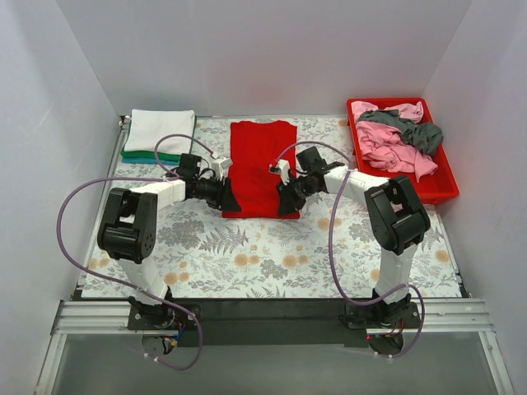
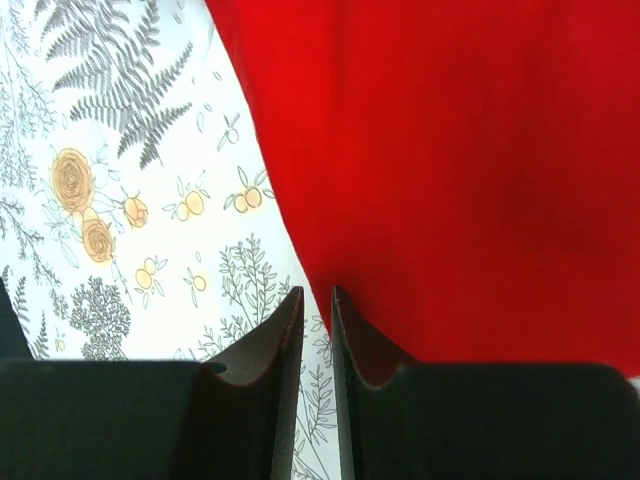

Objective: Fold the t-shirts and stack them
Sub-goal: Fold the tshirt

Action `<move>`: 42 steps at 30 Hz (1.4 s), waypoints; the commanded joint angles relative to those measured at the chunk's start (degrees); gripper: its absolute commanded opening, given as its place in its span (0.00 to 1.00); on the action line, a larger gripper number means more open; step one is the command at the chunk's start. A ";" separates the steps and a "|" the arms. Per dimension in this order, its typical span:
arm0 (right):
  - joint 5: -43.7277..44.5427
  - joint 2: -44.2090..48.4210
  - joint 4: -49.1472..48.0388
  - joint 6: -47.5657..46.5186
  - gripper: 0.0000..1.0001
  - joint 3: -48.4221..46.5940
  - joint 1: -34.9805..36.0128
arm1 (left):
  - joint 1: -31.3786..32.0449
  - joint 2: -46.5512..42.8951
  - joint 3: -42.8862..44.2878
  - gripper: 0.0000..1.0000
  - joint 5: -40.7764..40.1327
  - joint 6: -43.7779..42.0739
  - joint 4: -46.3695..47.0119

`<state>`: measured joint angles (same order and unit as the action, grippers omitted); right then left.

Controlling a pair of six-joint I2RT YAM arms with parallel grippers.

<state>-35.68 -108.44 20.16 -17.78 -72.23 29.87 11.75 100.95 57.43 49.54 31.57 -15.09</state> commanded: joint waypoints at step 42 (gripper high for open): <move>22.94 13.08 -16.82 -34.86 0.64 21.60 7.14 | 5.57 -11.04 -18.14 0.45 -10.69 -57.06 14.83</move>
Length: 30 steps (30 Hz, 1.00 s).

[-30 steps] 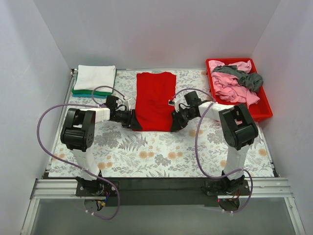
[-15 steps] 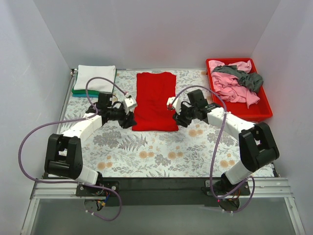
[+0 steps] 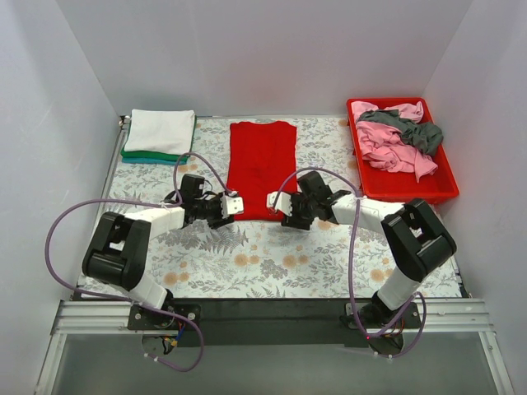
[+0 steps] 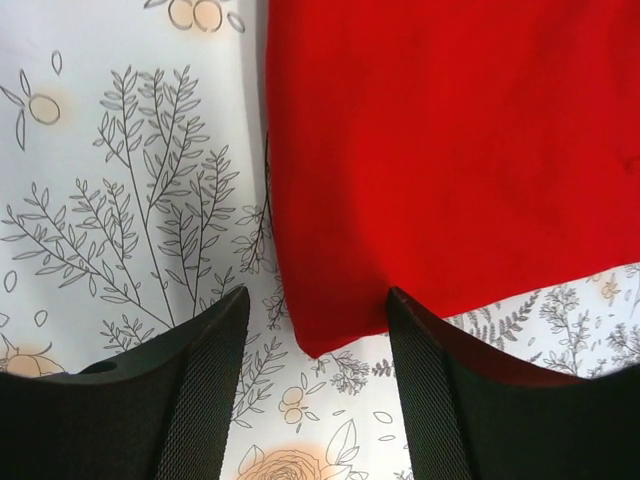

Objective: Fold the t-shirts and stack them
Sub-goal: Fold the tshirt

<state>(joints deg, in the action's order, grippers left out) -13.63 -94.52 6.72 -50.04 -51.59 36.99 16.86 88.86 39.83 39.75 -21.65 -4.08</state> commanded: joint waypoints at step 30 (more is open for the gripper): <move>-6.49 5.39 19.90 -0.58 0.01 -18.81 -5.35 | 0.28 -2.90 24.59 0.00 1.73 1.44 -23.60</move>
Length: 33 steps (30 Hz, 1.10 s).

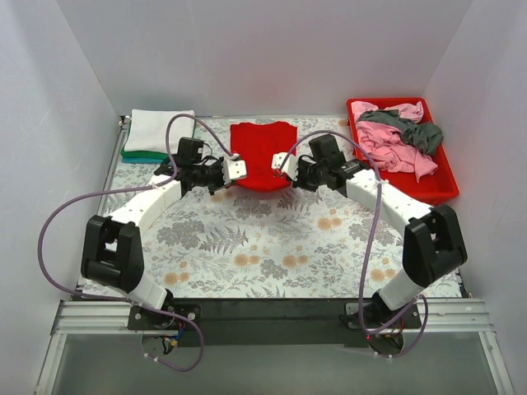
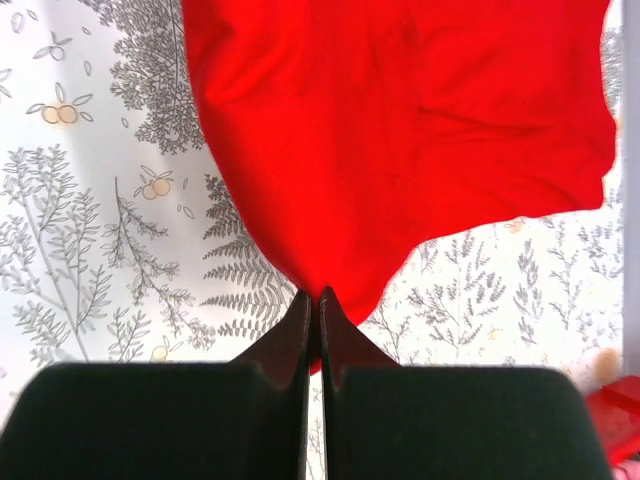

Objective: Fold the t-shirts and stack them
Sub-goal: Fold the tshirt

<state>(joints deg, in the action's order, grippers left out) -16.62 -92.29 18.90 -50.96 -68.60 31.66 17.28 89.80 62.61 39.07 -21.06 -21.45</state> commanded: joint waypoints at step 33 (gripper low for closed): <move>-18.36 4.59 32.08 -6.68 0.01 -8.82 -4.31 | -1.45 -1.57 17.18 0.00 10.15 -1.26 -32.69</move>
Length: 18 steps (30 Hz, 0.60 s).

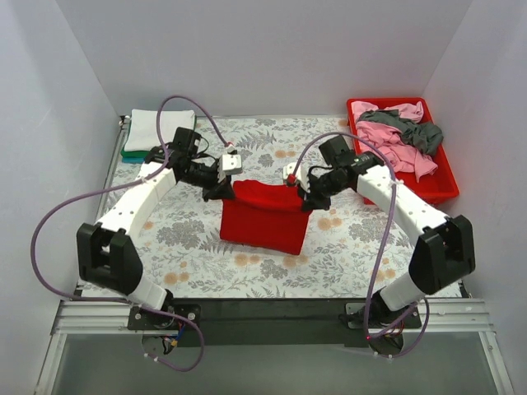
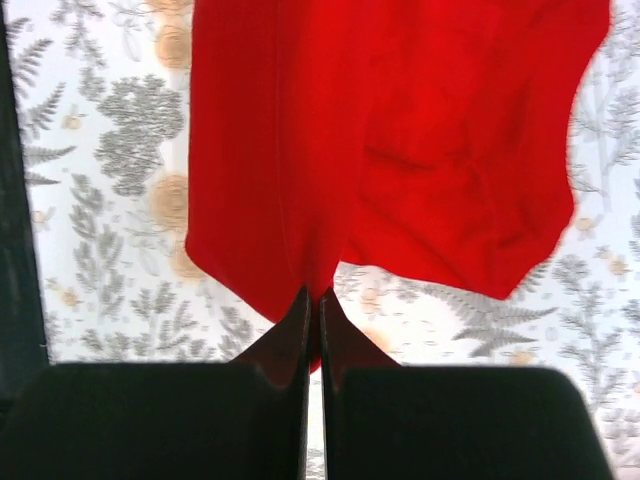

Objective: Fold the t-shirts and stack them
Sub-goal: Fold the tshirt

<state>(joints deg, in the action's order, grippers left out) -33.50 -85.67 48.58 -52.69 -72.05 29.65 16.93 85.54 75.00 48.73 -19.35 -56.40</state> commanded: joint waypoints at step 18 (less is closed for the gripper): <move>-0.17 -29.64 4.07 -13.23 0.01 -25.59 -10.22 | -4.54 32.14 24.31 0.00 1.72 -3.58 11.66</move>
<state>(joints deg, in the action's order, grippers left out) -34.52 -114.19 50.89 -63.64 -94.63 20.18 13.06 117.54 96.62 49.56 -22.55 -47.86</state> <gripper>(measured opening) 0.031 0.022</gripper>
